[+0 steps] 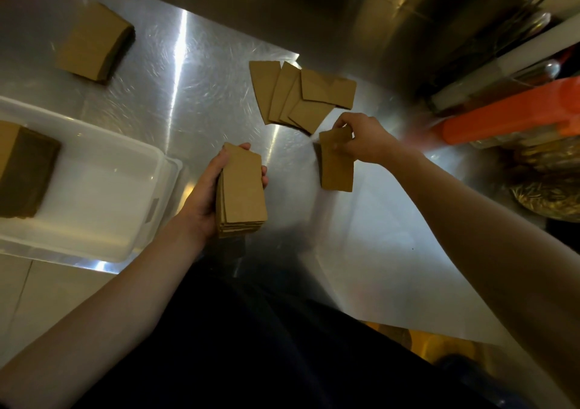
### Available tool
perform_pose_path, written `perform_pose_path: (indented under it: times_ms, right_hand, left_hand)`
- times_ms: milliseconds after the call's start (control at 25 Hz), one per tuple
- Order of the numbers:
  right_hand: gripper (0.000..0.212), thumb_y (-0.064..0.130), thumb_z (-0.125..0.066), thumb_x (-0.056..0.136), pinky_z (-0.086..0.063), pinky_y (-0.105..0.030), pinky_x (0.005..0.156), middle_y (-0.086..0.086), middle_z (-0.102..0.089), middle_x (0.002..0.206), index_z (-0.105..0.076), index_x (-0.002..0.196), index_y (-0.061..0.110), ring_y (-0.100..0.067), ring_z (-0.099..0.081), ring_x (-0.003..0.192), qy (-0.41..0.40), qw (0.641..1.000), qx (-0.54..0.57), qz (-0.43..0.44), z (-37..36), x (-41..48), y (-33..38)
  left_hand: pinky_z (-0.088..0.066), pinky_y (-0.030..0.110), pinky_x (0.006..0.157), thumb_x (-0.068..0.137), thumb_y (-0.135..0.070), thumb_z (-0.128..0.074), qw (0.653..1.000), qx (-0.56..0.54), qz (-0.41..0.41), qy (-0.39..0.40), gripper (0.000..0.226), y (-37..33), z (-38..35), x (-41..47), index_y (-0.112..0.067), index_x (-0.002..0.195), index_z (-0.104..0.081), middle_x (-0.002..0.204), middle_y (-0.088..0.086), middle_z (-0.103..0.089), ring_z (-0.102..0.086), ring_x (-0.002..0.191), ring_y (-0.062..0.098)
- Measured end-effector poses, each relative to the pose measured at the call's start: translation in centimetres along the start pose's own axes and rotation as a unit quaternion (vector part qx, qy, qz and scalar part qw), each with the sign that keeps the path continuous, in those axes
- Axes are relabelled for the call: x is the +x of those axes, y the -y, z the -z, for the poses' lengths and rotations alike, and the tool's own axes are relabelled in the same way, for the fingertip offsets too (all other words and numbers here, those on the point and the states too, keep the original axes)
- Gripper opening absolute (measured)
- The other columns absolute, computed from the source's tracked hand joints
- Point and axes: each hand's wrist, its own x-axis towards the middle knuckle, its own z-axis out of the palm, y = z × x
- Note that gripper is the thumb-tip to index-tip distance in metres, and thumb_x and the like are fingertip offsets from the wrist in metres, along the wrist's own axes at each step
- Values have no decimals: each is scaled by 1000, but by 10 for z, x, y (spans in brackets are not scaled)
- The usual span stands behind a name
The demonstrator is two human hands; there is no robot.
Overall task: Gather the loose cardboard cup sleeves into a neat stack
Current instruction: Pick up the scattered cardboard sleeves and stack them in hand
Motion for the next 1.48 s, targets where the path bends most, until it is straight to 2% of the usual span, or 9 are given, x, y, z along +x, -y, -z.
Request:
perform_pose_path:
  times_ms: [320,520,640,720,840,1000,1120,1320,1480]
  right_hand:
    - [49,9,-64,90,-55,-20,60,-4,-47,130,-49,133,25,-24,-53,107,34,984,174,-2,42,0,10]
    - [40,14,-72,82,-49,-21,59,-5,-58,101,-49,115,20,-20,-61,82,-133,991,10,28,47,5,18]
    - [26,15,-68,79,-46,-26,60,-6,-56,92,-48,96,20,-21,-56,77,-158,981,-97,62,33,4,23]
    - [20,19,-63,82,-34,-22,56,-5,-51,91,-45,90,20,-19,-49,76,-141,979,-133,69,18,4,24]
    - [20,22,-59,89,-41,-26,59,-9,-58,93,-42,99,18,-20,-55,76,-114,989,-87,37,3,4,20]
    - [39,31,-59,93,-44,-24,69,-6,-53,110,-39,122,17,-20,-58,89,-49,996,-18,73,11,0,15]
    - [57,52,-60,87,-43,-28,79,-2,-38,117,-40,130,20,-17,-50,94,58,993,-75,69,29,-1,18]
    - [30,21,-60,93,-46,-35,87,-13,-54,117,-52,120,11,-23,-52,98,94,967,-205,116,53,15,24]
    - [30,20,-62,90,-46,-40,88,-12,-54,116,-52,118,14,-31,-54,105,78,936,-302,163,77,43,44]
  left_hand:
    - [-58,37,84,97,-49,-49,1000,-4,-1,-2,37,-1,2,0,-29,126,-57,117,15,-62,-65,100,24]
    - [-58,38,82,97,-50,-50,1000,-3,-3,-10,37,-3,3,2,-29,127,-58,117,15,-62,-65,100,25]
    - [-58,38,82,96,-49,-53,1000,-3,-8,-12,38,-3,4,2,-29,126,-58,117,15,-63,-66,99,25]
    - [-58,38,81,95,-49,-54,1000,-2,-6,-13,38,-3,4,1,-29,127,-58,117,15,-63,-66,99,25]
    - [-58,39,83,94,-49,-55,1000,-6,-4,-10,40,-3,4,0,-28,128,-58,116,15,-64,-66,99,26]
    - [-59,39,82,93,-49,-56,1000,3,-9,-10,41,-3,5,-1,-27,128,-57,114,16,-65,-67,97,26]
    - [-59,41,84,92,-48,-58,1000,3,-7,-9,43,-2,4,1,-27,129,-57,114,16,-66,-68,98,26]
    - [-60,41,79,93,-48,-58,1000,9,-3,-6,42,-2,3,1,-27,130,-58,112,17,-68,-69,98,27]
    - [-60,40,77,93,-48,-57,1000,3,-10,-10,41,-5,5,1,-27,129,-58,113,18,-67,-69,97,27]
